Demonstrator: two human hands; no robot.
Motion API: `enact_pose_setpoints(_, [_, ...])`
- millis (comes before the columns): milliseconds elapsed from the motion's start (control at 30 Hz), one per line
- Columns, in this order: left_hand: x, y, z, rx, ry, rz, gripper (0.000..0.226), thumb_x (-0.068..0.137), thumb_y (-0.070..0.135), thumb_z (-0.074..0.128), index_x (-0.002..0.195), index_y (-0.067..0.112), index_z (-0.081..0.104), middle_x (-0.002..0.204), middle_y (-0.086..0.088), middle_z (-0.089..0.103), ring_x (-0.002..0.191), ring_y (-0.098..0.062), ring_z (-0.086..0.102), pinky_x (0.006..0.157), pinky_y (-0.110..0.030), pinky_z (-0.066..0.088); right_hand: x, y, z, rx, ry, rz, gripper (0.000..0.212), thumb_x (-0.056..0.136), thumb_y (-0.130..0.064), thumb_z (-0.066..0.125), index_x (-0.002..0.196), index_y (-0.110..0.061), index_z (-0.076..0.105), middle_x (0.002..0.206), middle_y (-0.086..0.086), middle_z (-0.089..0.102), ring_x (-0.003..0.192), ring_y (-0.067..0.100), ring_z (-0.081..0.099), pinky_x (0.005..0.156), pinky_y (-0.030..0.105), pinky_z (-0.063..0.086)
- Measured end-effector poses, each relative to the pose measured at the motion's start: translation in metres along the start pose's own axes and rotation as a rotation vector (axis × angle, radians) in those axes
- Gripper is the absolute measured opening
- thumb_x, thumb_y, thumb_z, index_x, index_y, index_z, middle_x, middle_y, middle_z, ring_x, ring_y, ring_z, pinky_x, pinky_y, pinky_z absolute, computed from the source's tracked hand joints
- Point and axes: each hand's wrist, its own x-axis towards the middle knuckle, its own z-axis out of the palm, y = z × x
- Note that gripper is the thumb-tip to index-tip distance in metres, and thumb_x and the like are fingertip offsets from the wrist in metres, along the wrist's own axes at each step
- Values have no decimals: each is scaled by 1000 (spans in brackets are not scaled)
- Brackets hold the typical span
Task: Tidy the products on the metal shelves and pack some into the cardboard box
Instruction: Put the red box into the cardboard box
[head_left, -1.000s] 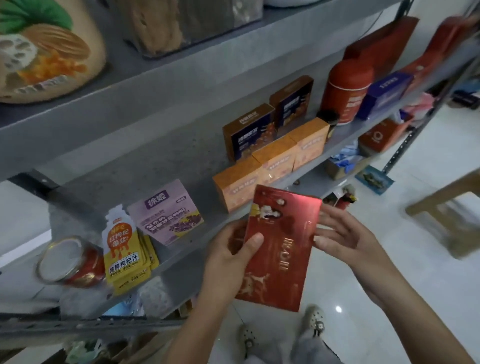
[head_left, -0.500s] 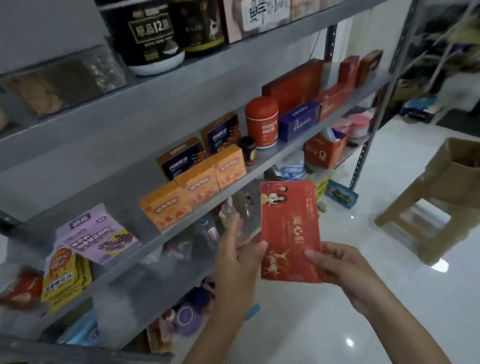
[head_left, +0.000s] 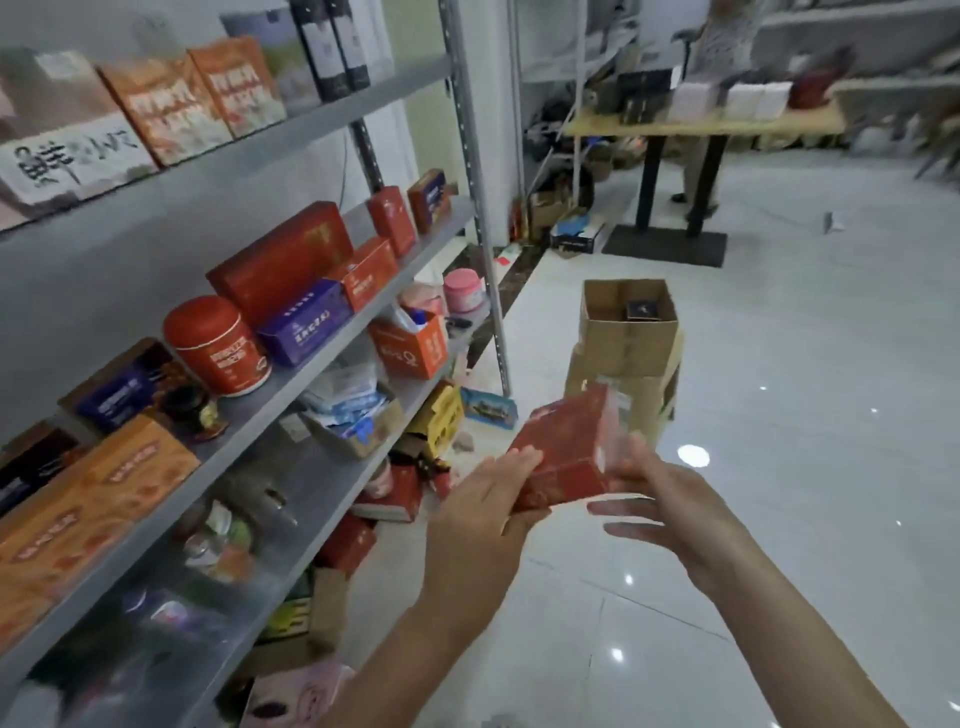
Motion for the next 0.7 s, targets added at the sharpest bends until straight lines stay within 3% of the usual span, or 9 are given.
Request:
enact_pose_setpoints(67, [18,8,5,-275,-76,-266,37,83,22,73,118,28,66,112,22,66,104,5,60,93,-7,43,11,6,-24,-48,119,-73,42,89,-50,54,117,-18,59,119,-1,64,104,14,65,88,33,53])
enact_pose_setpoints(133, [39,12,12,-622,-205,-490,32,81,18,78,103,37,66,95,18,73,94,1,65,84,-14,50,22,9,-46,-93,130,-153,50,85,-42,64,130,-30,48,131,-14,54,118,4,53,96,30,42])
enact_pose_setpoints(233, [70,14,26,-908,-232,-619,20,82,13,76,99,21,70,87,-1,75,78,-7,70,67,-16,54,41,7,-74,-77,30,-226,54,84,-34,68,134,-36,48,128,-23,59,120,-5,52,102,29,38])
enact_pose_setpoints(300, [89,10,42,-981,-228,-704,17,87,1,66,101,10,67,77,-2,71,56,1,62,52,-7,45,58,1,-91,-27,24,-234,46,89,-24,67,131,-37,51,123,-17,65,115,0,59,97,27,43])
enact_pose_setpoints(367, [107,-2,60,-1008,-239,-779,16,89,2,62,102,10,67,78,-1,71,51,3,59,46,-5,40,81,-4,-107,6,62,-231,44,88,-22,67,127,-37,55,119,-11,69,111,6,63,93,28,47])
enact_pose_setpoints(433, [130,-18,77,-1059,-277,-832,15,90,8,63,103,14,67,83,-2,75,64,-3,68,47,-7,43,109,-13,-120,11,91,-204,38,90,-18,62,127,-29,59,115,-2,71,106,12,67,90,30,51])
enact_pose_setpoints(533, [171,-46,110,-1080,-305,-885,18,88,14,65,105,16,69,86,1,77,78,-11,72,63,-16,54,156,-33,-134,-41,139,-142,23,91,-12,62,113,-11,69,105,9,74,96,20,71,86,33,58])
enact_pose_setpoints(633, [220,-72,140,-1084,-285,-915,31,86,14,68,116,21,66,79,2,75,77,-17,71,70,-27,58,202,-59,-142,-38,150,-76,18,90,-9,63,105,0,70,96,15,74,85,22,72,72,25,58])
enact_pose_setpoints(700, [251,-89,162,-1077,-286,-899,29,88,13,67,112,30,63,72,6,74,71,-12,70,71,-27,59,230,-76,-147,-54,148,-70,17,89,-10,65,102,0,70,96,16,74,85,24,73,71,24,56])
